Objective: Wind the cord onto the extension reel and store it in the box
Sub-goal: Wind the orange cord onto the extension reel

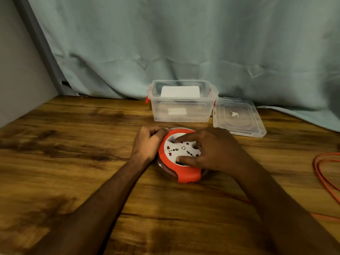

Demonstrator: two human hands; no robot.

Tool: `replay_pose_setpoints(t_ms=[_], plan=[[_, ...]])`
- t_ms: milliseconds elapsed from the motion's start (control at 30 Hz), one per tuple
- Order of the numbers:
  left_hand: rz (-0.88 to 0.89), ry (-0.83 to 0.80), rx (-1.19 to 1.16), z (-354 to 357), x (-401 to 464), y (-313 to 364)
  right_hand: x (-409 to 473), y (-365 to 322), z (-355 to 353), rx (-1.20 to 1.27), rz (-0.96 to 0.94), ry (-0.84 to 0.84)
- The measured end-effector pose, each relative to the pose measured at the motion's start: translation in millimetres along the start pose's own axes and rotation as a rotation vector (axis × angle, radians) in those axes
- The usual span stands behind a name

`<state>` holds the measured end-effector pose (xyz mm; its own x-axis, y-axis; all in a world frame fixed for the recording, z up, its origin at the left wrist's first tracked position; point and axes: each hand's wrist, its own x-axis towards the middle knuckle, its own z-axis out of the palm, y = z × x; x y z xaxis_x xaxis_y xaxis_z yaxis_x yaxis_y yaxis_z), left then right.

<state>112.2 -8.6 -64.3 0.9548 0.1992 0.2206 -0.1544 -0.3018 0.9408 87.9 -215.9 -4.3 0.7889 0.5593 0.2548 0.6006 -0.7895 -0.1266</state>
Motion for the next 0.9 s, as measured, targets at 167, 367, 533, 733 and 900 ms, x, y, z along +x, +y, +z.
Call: replay_pose_setpoints(t_ms=[167, 367, 533, 733, 900], plan=[[-0.045, -0.031, 0.014, 2.6, 8.2, -0.2, 3.3, 2.9, 0.2, -0.007, -0.002, -0.056], [-0.074, -0.023, 0.050, 2.0, 8.8, -1.8, 9.8, -8.8, 4.0, 0.064, 0.196, 0.042], [0.016, -0.035, 0.099, 2.9, 3.3, -0.2, 11.8, -17.7, 17.7, -0.023, 0.348, 0.186], [0.048, -0.049, 0.102, 5.3, 3.5, 0.1, 11.2, -18.7, 20.7, -0.098, 0.456, 0.289], [0.091, -0.075, 0.100, 5.2, 4.9, -4.1, 10.2, -17.2, 14.3, -0.139, 0.392, 0.213]])
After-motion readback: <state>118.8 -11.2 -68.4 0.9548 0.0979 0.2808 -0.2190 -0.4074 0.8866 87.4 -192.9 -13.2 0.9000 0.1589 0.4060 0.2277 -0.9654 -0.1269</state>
